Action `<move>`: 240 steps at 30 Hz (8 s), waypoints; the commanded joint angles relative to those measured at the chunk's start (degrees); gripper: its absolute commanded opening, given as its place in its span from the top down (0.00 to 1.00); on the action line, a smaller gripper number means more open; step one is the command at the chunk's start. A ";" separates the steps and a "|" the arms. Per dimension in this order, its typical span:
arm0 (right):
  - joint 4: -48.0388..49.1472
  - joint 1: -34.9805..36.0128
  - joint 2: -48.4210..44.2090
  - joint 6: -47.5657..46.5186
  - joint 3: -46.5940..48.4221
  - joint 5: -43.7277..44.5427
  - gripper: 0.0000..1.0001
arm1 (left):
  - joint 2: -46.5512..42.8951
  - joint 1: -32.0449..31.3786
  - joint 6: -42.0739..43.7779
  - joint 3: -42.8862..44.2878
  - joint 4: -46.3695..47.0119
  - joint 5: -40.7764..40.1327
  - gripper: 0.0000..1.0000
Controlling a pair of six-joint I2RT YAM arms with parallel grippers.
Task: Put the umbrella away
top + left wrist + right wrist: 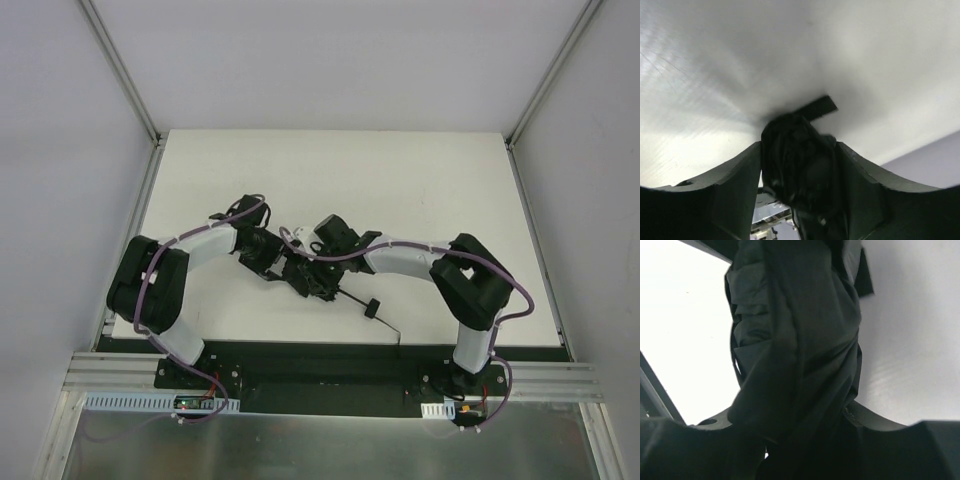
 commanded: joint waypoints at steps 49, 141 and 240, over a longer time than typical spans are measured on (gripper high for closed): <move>-22.87 -11.78 -24.83 -1.55 17.51 -12.05 1.00 | -26.91 -9.61 -3.54 10.98 5.85 0.60 0.04; -18.82 -18.64 -28.35 44.33 33.24 -18.92 0.46 | -25.50 -0.12 9.90 6.24 58.84 11.32 1.00; 23.98 -15.82 -26.50 138.19 6.87 -17.06 0.24 | -9.69 8.75 -15.67 25.49 98.04 5.08 1.00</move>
